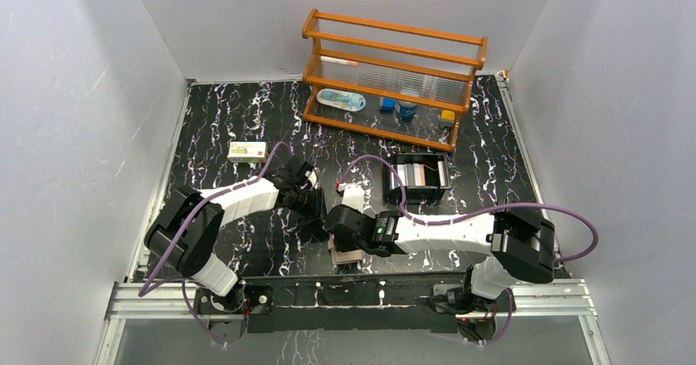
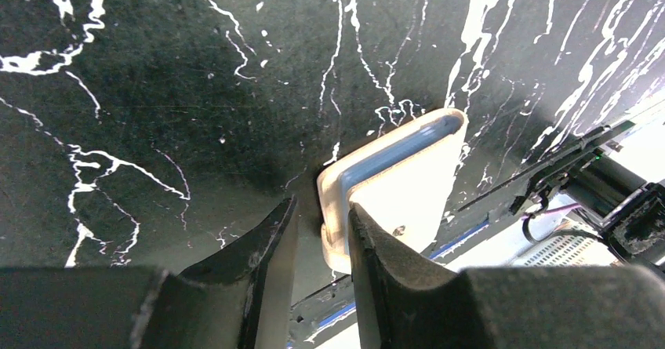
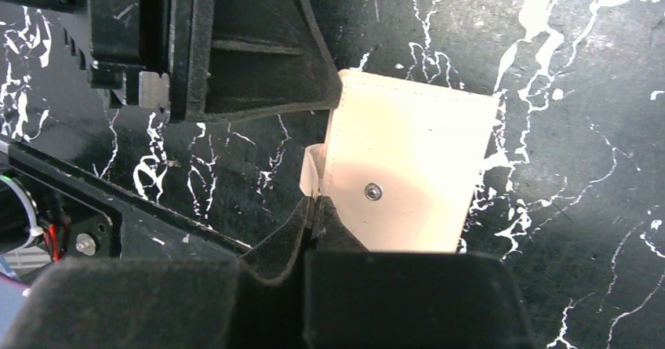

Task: Put the credit cards into the card holder
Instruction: Close the card holder at the center of the board.

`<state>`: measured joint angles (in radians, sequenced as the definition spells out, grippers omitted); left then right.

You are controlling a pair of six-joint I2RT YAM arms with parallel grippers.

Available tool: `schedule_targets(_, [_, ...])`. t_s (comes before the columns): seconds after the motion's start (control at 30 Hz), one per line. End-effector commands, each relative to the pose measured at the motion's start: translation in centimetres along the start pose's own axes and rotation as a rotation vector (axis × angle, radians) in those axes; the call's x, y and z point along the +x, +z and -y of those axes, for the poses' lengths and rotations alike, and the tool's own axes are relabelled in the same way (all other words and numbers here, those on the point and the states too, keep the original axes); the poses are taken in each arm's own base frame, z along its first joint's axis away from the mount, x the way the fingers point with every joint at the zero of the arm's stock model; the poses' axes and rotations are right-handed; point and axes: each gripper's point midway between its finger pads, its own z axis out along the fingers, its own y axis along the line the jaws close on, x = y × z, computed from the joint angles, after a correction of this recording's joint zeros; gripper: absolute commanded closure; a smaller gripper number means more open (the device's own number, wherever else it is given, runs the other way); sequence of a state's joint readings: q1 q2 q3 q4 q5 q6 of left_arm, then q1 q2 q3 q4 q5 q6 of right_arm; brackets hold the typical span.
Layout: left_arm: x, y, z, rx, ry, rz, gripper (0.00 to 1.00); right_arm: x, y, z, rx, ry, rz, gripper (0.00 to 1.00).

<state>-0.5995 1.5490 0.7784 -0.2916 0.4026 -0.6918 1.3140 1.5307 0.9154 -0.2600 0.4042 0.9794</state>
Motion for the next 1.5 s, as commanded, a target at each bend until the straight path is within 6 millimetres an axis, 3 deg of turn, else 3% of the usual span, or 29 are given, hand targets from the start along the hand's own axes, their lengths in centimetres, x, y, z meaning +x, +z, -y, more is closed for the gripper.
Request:
schedule_targets(0.0, [0.0,-0.1,-0.3,-0.036,0.009,-0.015,0.72,-1.1,-0.7,0.2,-0.005,0.010,0.064,1.00])
schedule_targets(0.53, [0.3,0.1,-0.9,-0.063,-0.004,-0.030,0.72,-1.1,-0.2,2.6,0.032,0.042,0.086,1.00])
schedule_targets(0.63, [-0.3,-0.7,0.4,-0.025,-0.007,-0.001,0.72,-0.9,0.1,3.0,0.029,0.050,0.085,1.00])
schedule_targets(0.8, [-1.7,-2.3,4.7,0.144,0.035,0.050,0.70,-1.0,0.1,3.1,0.023,0.051,0.090,1.00])
schedule_targets(0.93, [-1.9,-1.8,6.0,0.205,0.065,0.025,0.70,-1.2,0.1,3.2,0.024,0.054,0.096,1.00])
schedule_targets(1.2, [-0.8,1.0,4.2,0.142,0.070,-0.037,0.71,-1.0,0.3,3.9,0.041,0.058,0.089,1.00])
schedule_targets(1.47, [-0.6,1.6,2.5,0.069,0.064,-0.036,0.72,-0.6,0.8,5.0,0.059,0.069,0.074,1.00])
